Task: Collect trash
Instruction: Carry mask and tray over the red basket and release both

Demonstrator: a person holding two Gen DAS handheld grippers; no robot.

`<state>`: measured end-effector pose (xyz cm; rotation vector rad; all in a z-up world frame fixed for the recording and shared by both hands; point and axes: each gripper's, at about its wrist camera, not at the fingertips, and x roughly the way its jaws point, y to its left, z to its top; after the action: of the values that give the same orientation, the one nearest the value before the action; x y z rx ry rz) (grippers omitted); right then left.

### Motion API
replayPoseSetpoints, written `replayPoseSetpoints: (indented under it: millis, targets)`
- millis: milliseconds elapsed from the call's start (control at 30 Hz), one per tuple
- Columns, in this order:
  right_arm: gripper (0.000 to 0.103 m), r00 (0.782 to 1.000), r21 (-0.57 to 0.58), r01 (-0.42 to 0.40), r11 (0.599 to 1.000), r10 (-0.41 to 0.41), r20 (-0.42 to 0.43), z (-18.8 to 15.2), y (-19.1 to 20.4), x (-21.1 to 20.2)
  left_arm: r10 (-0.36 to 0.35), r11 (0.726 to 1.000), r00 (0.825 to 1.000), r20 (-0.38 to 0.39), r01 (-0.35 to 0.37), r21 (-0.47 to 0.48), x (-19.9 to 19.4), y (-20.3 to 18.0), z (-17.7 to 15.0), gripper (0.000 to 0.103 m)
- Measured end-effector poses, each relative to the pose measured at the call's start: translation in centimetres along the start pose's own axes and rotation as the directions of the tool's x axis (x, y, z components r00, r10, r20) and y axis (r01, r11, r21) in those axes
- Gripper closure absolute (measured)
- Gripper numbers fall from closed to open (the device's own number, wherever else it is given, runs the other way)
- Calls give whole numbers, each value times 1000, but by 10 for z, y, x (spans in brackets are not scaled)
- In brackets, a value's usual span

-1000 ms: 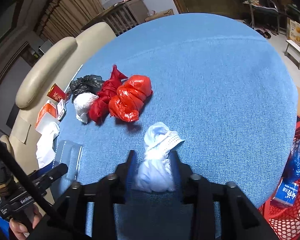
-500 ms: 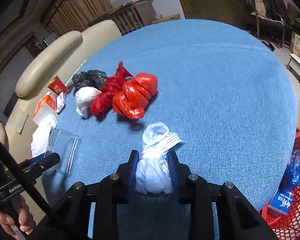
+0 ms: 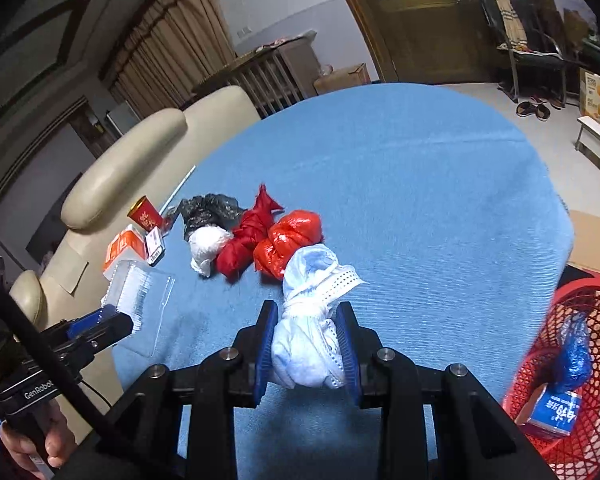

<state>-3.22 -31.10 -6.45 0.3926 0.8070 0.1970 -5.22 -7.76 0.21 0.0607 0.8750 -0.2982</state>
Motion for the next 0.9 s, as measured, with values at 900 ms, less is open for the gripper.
replayPoseSetpoints:
  millis: [900]
  targets:
    - [71, 985, 125, 64, 990, -82, 151, -11, -78, -94, -215, 935, 977, 5, 205, 289, -14, -126, 40, 56]
